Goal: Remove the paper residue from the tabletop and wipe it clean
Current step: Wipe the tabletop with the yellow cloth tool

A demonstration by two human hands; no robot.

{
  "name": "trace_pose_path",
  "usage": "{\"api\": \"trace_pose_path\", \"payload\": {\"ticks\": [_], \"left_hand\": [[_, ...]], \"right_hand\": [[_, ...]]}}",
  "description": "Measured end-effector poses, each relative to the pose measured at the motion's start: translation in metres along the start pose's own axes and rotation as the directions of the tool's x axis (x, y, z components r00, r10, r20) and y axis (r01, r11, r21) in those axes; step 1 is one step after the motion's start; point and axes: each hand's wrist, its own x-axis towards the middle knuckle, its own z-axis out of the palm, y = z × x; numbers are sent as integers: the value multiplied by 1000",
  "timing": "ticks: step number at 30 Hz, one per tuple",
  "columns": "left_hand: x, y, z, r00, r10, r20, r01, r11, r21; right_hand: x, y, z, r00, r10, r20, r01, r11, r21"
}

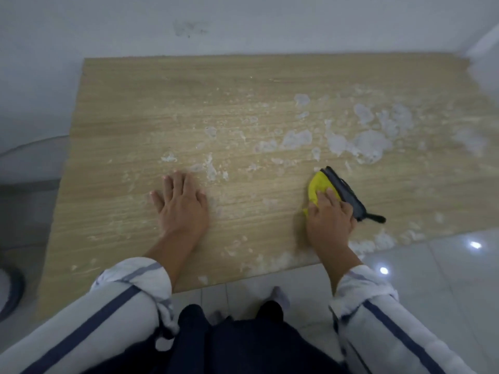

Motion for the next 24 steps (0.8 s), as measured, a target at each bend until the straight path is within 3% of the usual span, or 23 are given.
{"api": "trace_pose_path", "payload": {"ticks": [2, 5, 8, 11, 13, 15, 16, 18, 20, 22, 24], "left_hand": [[1, 0, 0, 1000, 6, -9, -6, 1000, -21], [1, -1, 0, 1000, 24, -14, -25, 999, -27], [2, -3, 1, 998, 53, -28, -53, 999, 3], [2, -3, 2, 996, 88, -7, -87, 995, 49], [2, 0, 1, 993, 120, -8, -119, 991, 53], [-1, 6, 2, 981, 194, -5, -193, 979, 66], [-3, 12, 3, 972, 233, 8, -233, 970, 70], [-9, 29, 8, 955, 291, 55, -295, 953, 71], [-16, 48, 16, 937, 335, 99, -343, 936, 76], [-22, 63, 23, 923, 364, 128, -375, 923, 85], [-24, 71, 27, 916, 378, 136, -391, 916, 91]], "right_hand": [[-4, -29, 0, 998, -9, -57, 11, 999, 32], [-41, -93, 30, 922, -387, -1, 387, 922, 14], [-73, -99, 49, 867, -495, 62, 496, 868, -5], [-45, -35, 40, 936, -352, -18, 350, 935, -61], [-25, 19, 23, 992, -110, -65, 109, 994, -18], [-11, 48, 6, 985, 170, -26, -167, 983, 73], [-8, 47, 0, 975, 221, -29, -219, 974, 63], [-10, 13, -4, 988, 123, -89, -115, 989, 93], [-26, -30, 7, 991, -123, -59, 130, 983, 128], [-46, -47, 25, 943, -332, 11, 330, 940, 85], [-36, -23, 25, 926, -377, -23, 377, 926, -8]]}}
